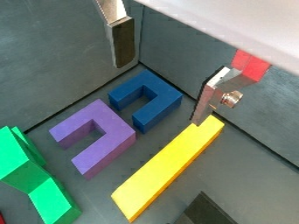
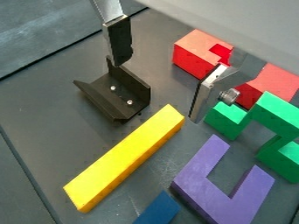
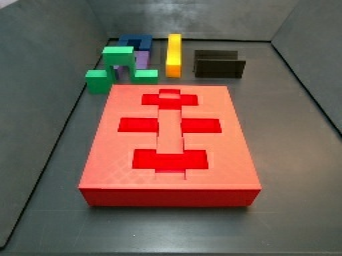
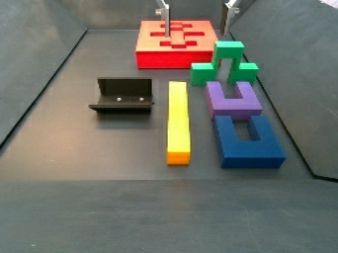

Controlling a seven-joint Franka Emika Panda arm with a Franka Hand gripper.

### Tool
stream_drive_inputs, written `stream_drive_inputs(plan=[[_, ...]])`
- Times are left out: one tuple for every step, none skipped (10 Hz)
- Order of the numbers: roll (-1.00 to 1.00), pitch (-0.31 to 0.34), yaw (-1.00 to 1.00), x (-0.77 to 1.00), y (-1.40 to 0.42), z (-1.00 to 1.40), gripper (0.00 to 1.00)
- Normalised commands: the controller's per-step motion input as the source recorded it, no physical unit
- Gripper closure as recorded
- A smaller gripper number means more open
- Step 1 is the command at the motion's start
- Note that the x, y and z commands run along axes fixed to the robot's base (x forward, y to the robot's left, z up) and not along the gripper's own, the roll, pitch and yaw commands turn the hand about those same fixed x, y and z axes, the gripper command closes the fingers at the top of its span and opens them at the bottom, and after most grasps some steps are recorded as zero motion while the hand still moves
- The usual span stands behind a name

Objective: Pick up the purple object. Move up. Place the purple object on the fixture. Regrasp the purple object. Move to above the board. Insert the purple object.
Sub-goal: Pick up the purple object.

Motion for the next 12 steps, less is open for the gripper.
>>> stream_drive_inputs(plan=[[0.0, 0.001, -0.01, -0.04, 0.0, 0.0, 0.0], [0.0, 0.0, 0.0, 0.07, -0.18, -0.01, 0.0], [0.06, 0.0, 0.0, 0.35, -0.7, -0.21, 0.0], [0.04, -0.031, 0.11, 0.29, -0.77, -0.14, 0.0], [0.02, -0.07, 0.07, 0.11, -0.69, -0.23, 0.0], [0.0, -0.114, 0.0, -0.08, -0.54, -0.54, 0.0], [0.0, -0.076, 0.0, -0.4, -0.29, -0.75, 0.0], [-0.02, -0.074, 0.0, -0.85, -0.08, -0.75, 0.0], [-0.06, -0.096, 0.0, -0.9, 0.0, -0.72, 0.0], [-0.08, -0.137, 0.01, -0.9, 0.0, -0.64, 0.0], [-0.06, -0.161, 0.01, -0.56, 0.02, -0.36, 0.0], [0.0, -0.149, 0.0, -0.5, 0.0, -0.22, 0.0]])
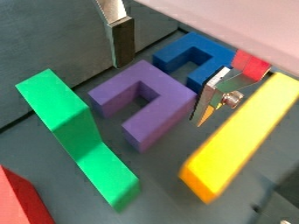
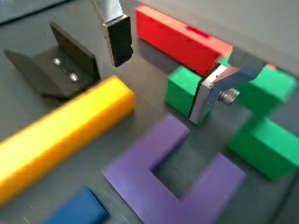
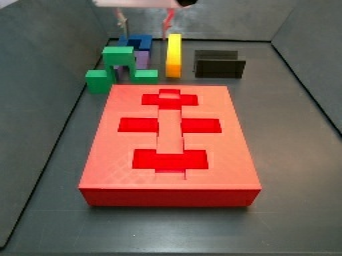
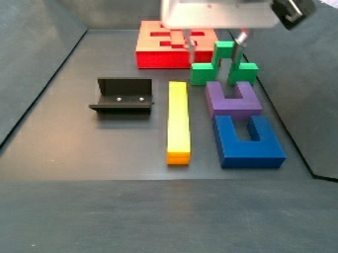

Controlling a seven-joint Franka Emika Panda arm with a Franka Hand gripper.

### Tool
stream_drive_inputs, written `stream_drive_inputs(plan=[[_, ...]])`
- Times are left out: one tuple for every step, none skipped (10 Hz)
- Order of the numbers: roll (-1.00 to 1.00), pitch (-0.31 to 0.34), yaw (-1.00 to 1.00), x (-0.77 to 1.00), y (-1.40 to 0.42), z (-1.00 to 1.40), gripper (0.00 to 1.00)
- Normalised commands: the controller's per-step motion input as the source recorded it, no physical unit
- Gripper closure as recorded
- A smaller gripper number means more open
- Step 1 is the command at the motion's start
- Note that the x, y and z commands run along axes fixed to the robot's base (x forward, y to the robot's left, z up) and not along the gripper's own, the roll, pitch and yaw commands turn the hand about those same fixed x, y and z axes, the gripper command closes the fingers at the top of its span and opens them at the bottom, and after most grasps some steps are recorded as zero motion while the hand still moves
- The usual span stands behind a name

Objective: Pick up the purple object. Move up. Place the purple object on the fixture. Regrasp the purple object. Move to above the board. Insert the purple object.
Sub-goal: Pick up the purple object.

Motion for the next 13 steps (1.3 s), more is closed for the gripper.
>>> stream_drive_inputs(plan=[[0.04, 0.0, 0.0, -0.08, 0.0, 0.0, 0.0], [0.02, 0.053, -0.06, 0.07, 0.0, -0.09, 0.0], [0.0, -0.026, -0.11, 0.13, -0.05, -0.46, 0.0], [0.0, -0.051, -0.08, 0.0, -0.07, -0.5, 0.0], [0.0, -0.063, -0.02, -0.1, -0.05, -0.43, 0.0], [-0.01, -0.09, -0.03, -0.17, 0.0, -0.33, 0.0], [0.0, -0.089, -0.04, -0.23, 0.0, -0.45, 0.0], [0.0, -0.091, -0.02, -0.31, 0.0, -0.5, 0.0], [0.0, -0.056, -0.01, -0.21, 0.0, -0.35, 0.0], [0.0, 0.0, 0.0, 0.0, -0.01, -0.11, 0.0], [0.0, 0.0, 0.0, 0.26, 0.0, -0.05, 0.0], [0.0, 0.027, 0.0, 0.34, 0.0, -0.04, 0.0], [0.0, 0.023, 0.0, 0.31, 0.0, -0.04, 0.0]])
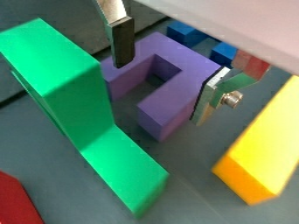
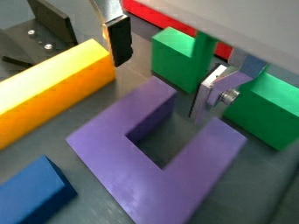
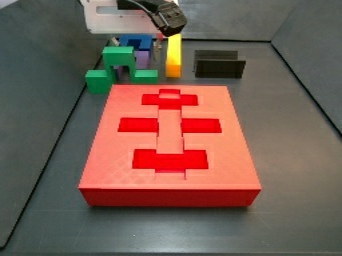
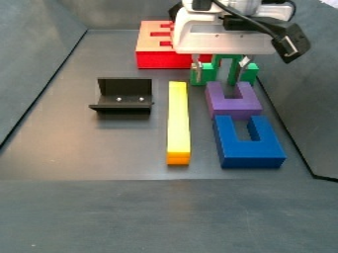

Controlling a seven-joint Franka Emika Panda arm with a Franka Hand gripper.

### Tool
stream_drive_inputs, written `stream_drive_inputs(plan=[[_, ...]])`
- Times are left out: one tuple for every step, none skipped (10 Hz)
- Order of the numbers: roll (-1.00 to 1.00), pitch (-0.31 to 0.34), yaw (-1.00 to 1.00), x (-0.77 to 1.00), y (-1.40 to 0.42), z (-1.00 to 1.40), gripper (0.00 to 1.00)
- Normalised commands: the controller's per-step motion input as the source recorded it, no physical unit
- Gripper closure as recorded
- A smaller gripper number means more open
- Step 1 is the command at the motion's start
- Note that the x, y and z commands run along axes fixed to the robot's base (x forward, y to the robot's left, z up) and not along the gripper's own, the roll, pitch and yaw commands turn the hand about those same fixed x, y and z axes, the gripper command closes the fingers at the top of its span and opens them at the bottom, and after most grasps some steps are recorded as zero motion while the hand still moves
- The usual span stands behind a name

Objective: Pick up the purple object. Move up. Place the purple object on the fixture. Regrasp the purple object. Move to above the board. Insert the purple object.
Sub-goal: Pick up the purple object.

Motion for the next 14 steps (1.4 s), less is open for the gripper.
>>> stream_drive_inputs(plan=[[0.01, 0.0, 0.0, 0.0, 0.0, -0.18, 0.0], [0.0, 0.0, 0.0, -0.09, 0.0, -0.25, 0.0], [0.0, 0.0, 0.0, -0.16, 0.0, -0.27, 0.0], [0.0, -0.003, 0.0, -0.12, 0.0, -0.23, 0.0], [0.0, -0.007, 0.0, -0.07, 0.0, -0.27, 0.0], [0.0, -0.01, 0.0, 0.0, -0.01, -0.26, 0.0], [0.0, 0.0, 0.0, 0.0, -0.07, -0.26, 0.0], [0.03, 0.003, 0.0, 0.14, -0.1, -0.07, 0.0], [0.06, 0.094, 0.0, 0.31, -0.04, 0.0, 0.0], [0.03, 0.081, 0.0, 0.28, 0.0, 0.0, 0.0], [0.01, 0.047, 0.0, 0.12, 0.0, -0.09, 0.0], [0.03, 0.039, 0.0, 0.0, 0.0, -0.15, 0.0], [0.06, 0.031, 0.0, -0.18, 0.0, -0.24, 0.0], [0.03, 0.0, 0.0, -0.15, 0.0, -0.31, 0.0]])
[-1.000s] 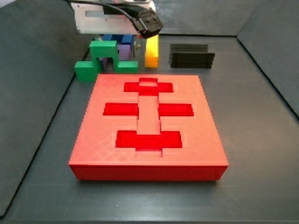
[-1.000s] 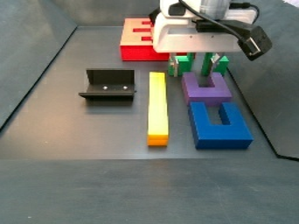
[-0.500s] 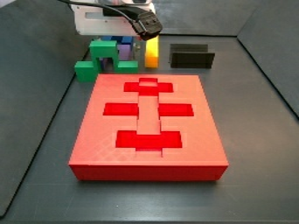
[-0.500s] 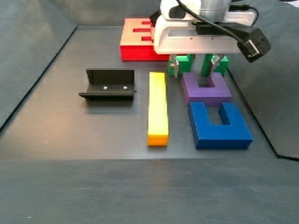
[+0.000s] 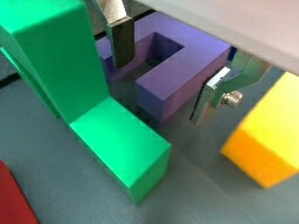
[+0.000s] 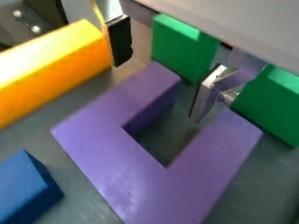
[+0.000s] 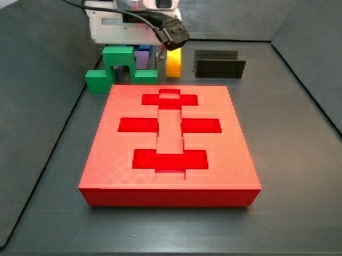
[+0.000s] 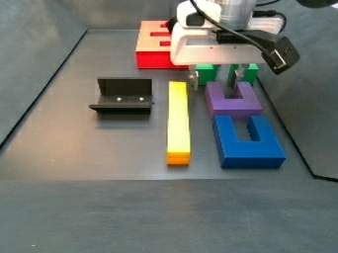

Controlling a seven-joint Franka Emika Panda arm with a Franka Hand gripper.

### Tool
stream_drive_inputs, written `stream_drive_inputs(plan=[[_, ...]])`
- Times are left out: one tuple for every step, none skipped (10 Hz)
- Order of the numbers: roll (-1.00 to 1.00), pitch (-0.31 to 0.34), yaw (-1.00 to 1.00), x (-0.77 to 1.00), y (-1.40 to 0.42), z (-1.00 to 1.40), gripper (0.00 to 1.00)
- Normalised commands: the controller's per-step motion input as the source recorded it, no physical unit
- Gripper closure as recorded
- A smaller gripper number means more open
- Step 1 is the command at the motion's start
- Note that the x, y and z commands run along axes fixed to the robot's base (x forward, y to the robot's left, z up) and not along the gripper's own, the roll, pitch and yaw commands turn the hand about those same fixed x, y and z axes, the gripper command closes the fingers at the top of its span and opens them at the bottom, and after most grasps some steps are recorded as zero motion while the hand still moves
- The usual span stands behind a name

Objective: Pick up the purple object. Move up. Place the purple object on the fixture. Regrasp the purple object. Move to above the board. Insert the purple object.
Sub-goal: Pick up the purple object.

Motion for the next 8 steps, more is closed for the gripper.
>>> stream_drive_inputs(plan=[[0.0, 0.0, 0.0, -0.07, 0.0, -0.26, 0.0], [0.0, 0.0, 0.0, 0.0, 0.0, -0.15, 0.0], [0.0, 0.009, 0.0, 0.0, 0.0, -0.09, 0.0], [0.0, 0.0, 0.0, 0.0, 0.0, 0.0, 0.0], [0.09, 0.0, 0.0, 0.0, 0.0, -0.03, 0.0], [0.0, 0.0, 0.0, 0.0, 0.0, 0.0, 0.0], [0.0, 0.0, 0.0, 0.0, 0.0, 0.0, 1.0], [0.0, 0.0, 0.0, 0.0, 0.0, 0.0, 1.0]])
